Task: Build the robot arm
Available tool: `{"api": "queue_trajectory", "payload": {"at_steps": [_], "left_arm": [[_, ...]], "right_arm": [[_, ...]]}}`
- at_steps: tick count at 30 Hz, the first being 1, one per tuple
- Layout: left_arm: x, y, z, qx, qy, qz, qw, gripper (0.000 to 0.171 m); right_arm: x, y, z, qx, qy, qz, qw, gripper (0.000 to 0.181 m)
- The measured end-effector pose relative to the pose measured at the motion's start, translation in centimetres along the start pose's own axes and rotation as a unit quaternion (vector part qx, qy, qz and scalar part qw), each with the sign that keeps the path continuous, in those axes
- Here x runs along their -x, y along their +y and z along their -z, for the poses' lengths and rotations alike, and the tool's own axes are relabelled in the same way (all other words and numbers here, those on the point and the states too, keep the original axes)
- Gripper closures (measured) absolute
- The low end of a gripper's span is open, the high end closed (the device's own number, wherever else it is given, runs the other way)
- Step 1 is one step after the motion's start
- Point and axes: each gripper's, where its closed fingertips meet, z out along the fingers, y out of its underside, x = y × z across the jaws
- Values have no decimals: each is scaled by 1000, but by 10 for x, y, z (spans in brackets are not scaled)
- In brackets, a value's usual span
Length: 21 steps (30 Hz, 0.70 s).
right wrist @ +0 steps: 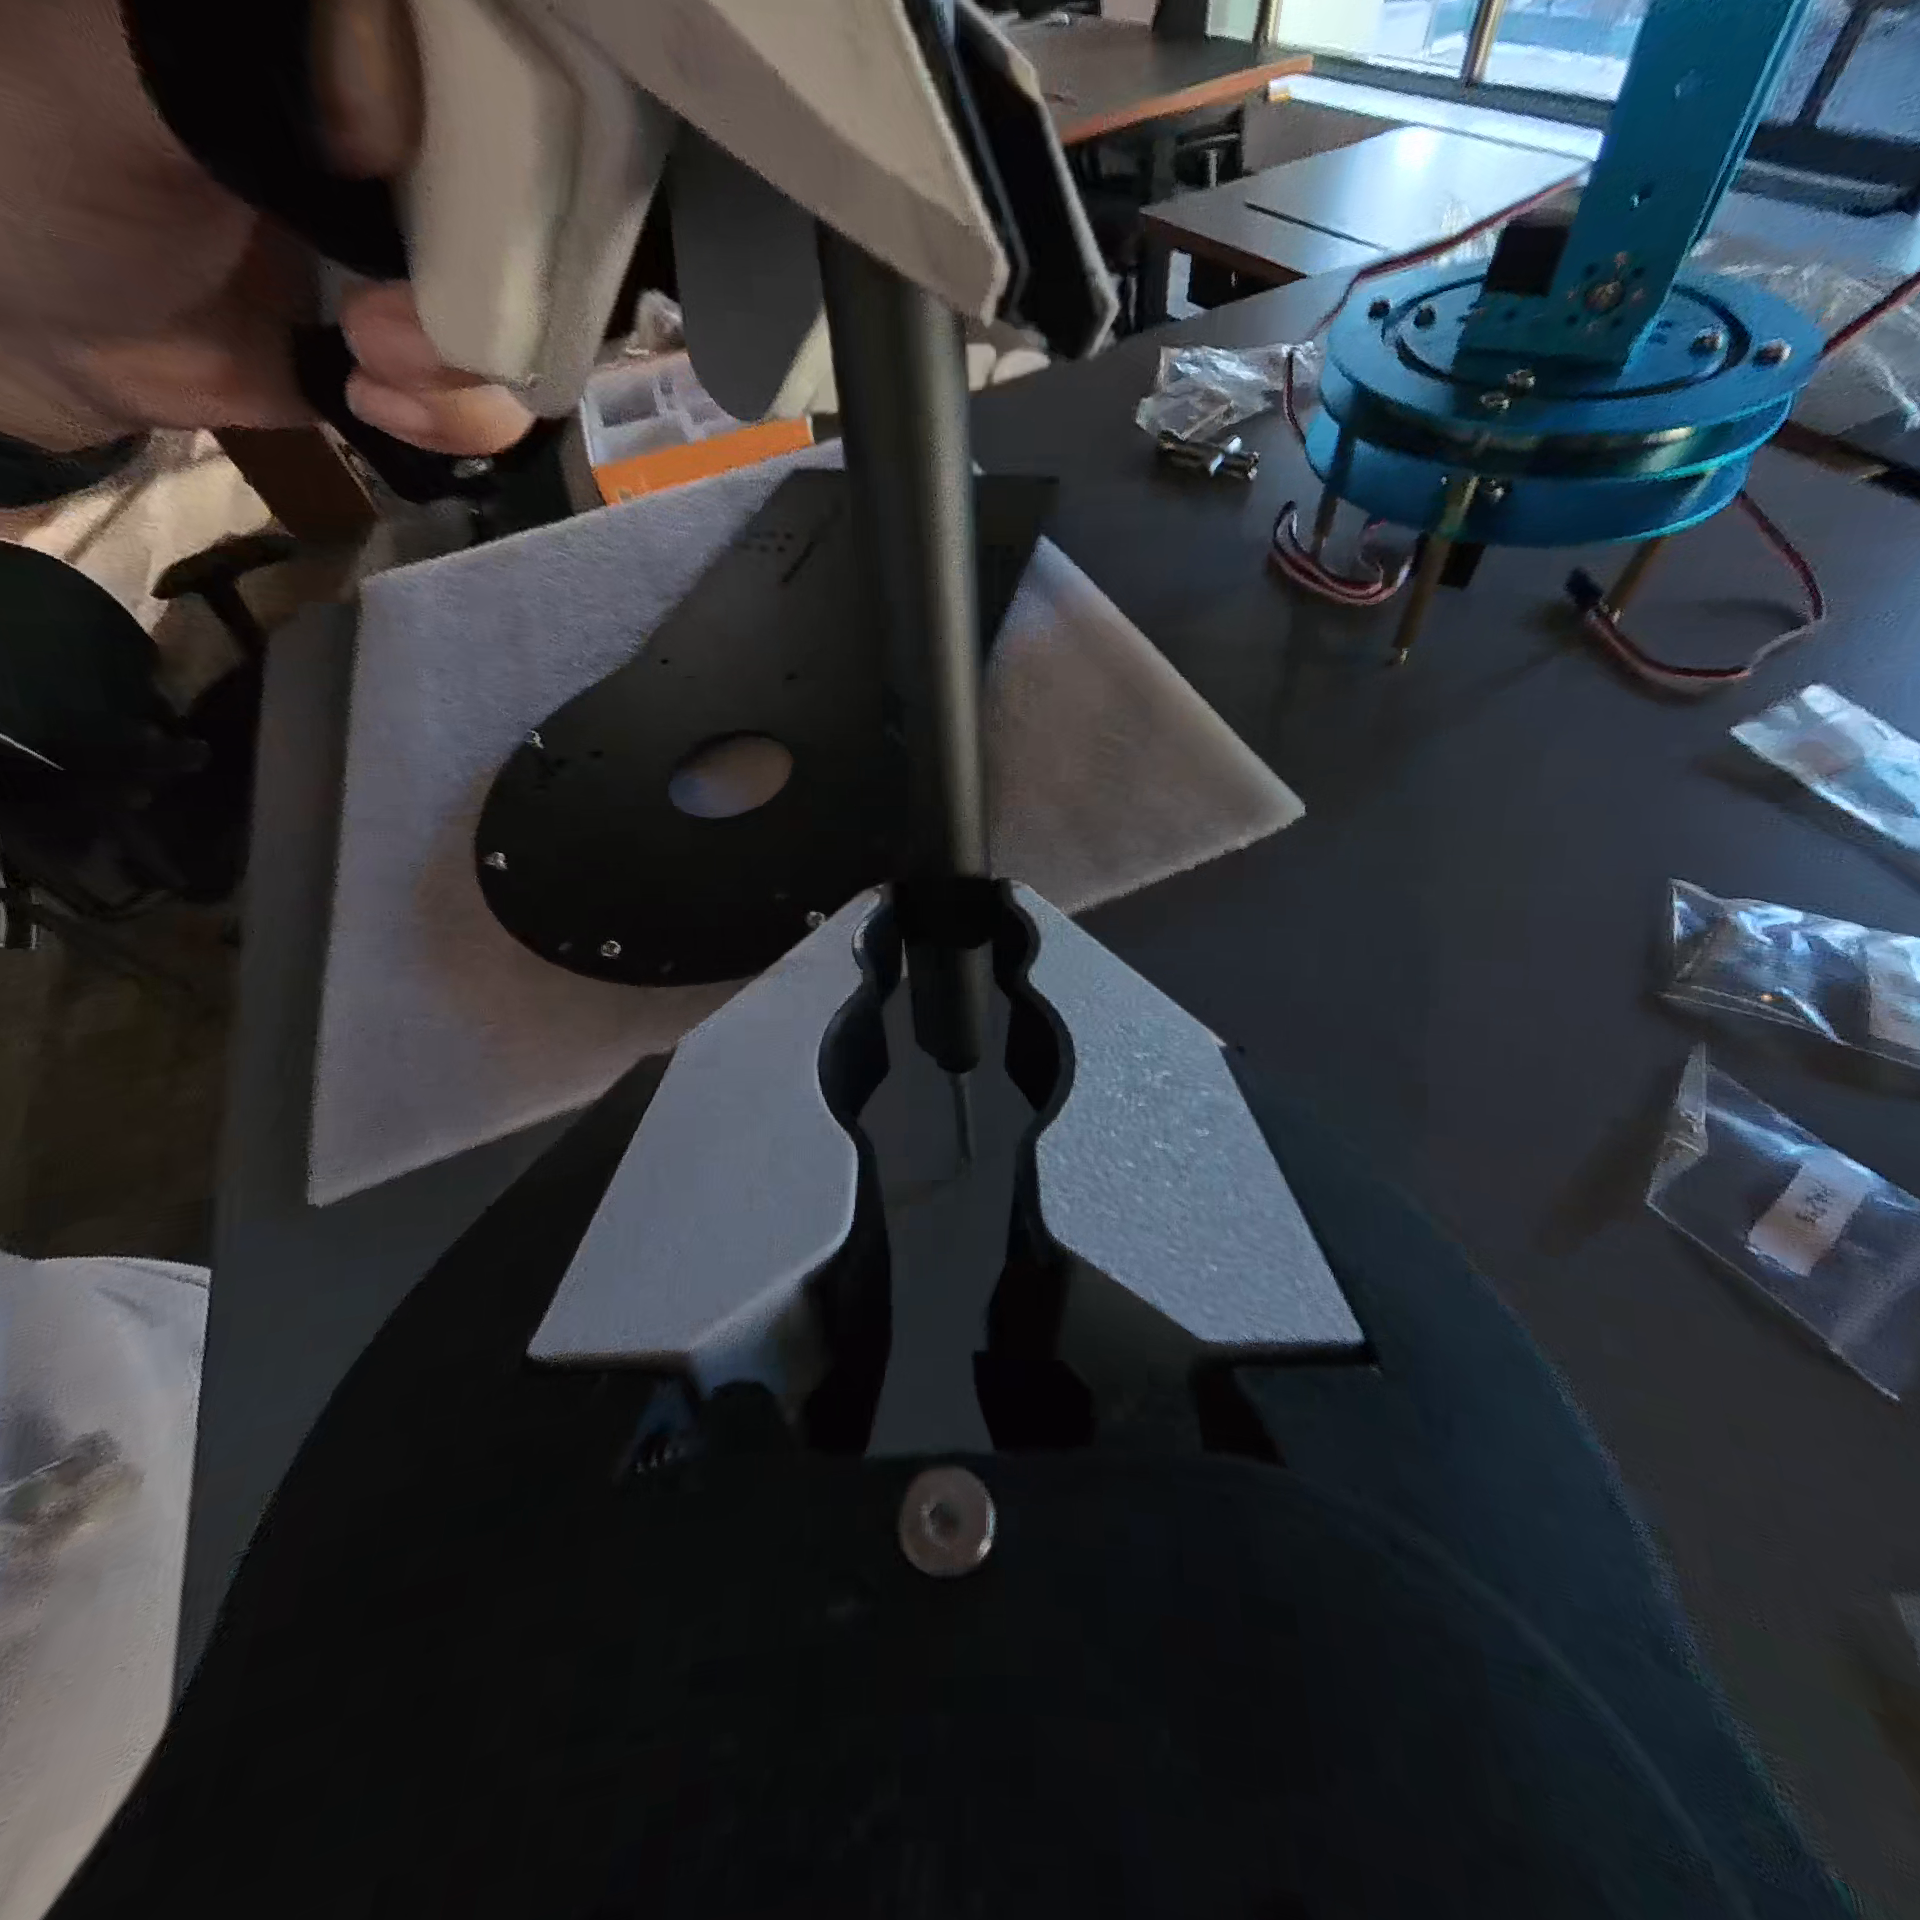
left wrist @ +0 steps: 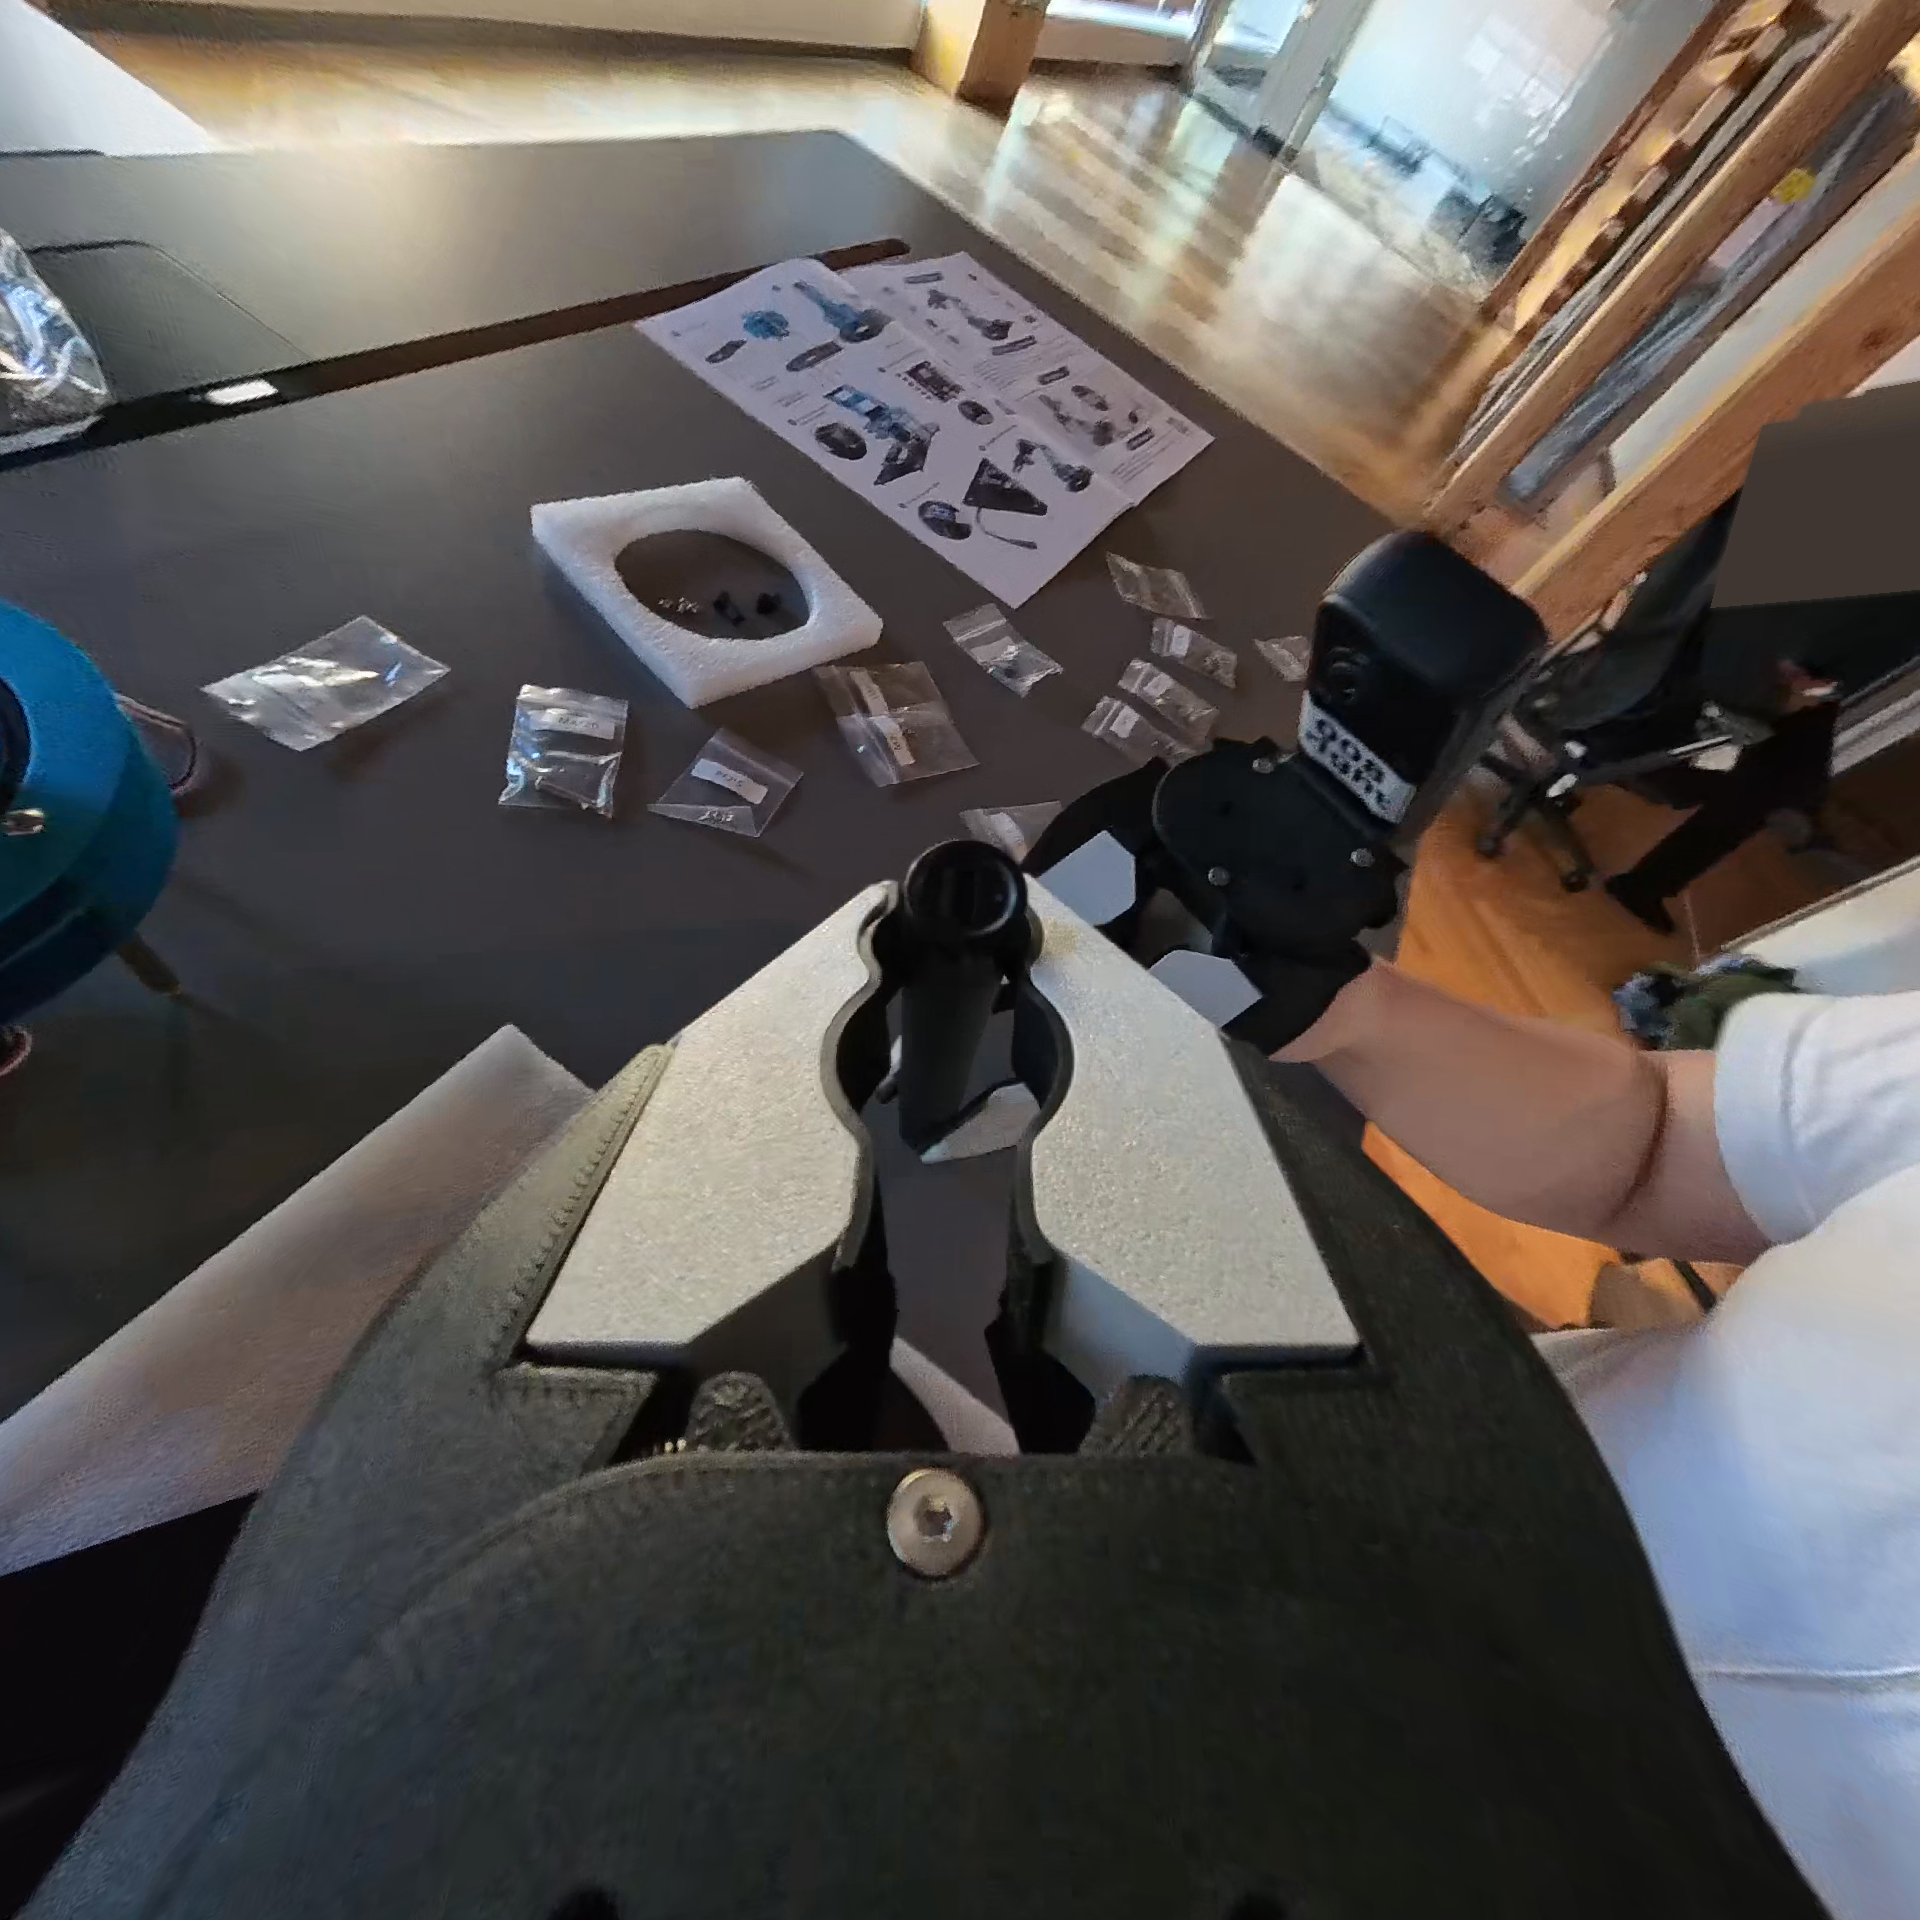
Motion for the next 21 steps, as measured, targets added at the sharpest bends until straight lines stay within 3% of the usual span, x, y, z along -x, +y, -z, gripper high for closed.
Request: {"api": "queue_trajectory", "payload": {"at_steps": [6, 12, 17, 21], "left_arm": [[-25, -24, 30, -87, 69, 7, 994, 153], [-32, -28, 69, -185, 97, -6, 978, 158], [-37, -19, 107, -154, 152, -17, 976, 159], [-38, -5, 127, -120, 155, -79, 978, 159]], "right_arm": [[19, -40, 7, -55, 33, 32, 997, 166], [60, -68, -7, -83, 42, 32, 995, 167], [109, -83, -27, -124, -125, -22, 984, 159], [126, -92, -45, -120, -191, -56, 973, 152]]}}
